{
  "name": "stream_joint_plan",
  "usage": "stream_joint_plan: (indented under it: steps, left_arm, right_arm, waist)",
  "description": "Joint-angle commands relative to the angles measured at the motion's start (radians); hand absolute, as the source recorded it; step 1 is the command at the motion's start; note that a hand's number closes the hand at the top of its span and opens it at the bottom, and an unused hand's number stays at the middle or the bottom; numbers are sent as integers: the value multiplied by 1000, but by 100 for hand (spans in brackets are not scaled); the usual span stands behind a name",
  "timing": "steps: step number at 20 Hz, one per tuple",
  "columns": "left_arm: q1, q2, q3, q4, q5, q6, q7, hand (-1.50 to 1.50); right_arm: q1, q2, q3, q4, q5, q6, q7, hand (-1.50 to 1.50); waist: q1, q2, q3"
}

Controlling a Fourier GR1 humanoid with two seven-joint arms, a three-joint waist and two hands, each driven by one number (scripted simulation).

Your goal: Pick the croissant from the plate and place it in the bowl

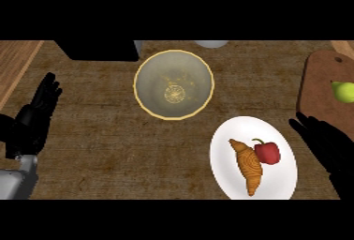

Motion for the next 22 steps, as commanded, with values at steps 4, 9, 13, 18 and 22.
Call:
stream_joint_plan:
  steps: [4,9,13,18,22]
  left_arm:
    - [-17,-6,-2,-16,-2,-30,27,0]
    - [-29,-13,8,-43,-37,1,60,0]
    - [14,-10,34,-15,-21,-38,15,0]
    - [-8,-17,64,12,-26,-55,0,0]
    - [23,-62,55,17,-65,-35,-10,0]
  right_arm:
    - [-267,95,126,182,-80,280,181,-150]
    - [-409,201,104,305,-229,459,248,-150]
    - [-424,269,209,403,-190,535,300,-150]
    - [-432,313,208,470,-221,612,338,-150]
    - [-419,311,233,499,-81,595,271,-150]
  waist:
    - [19,3,1]
    - [2,-1,2]
    - [-3,-1,2]
    - [-15,-3,2]
    - [-21,-4,3]
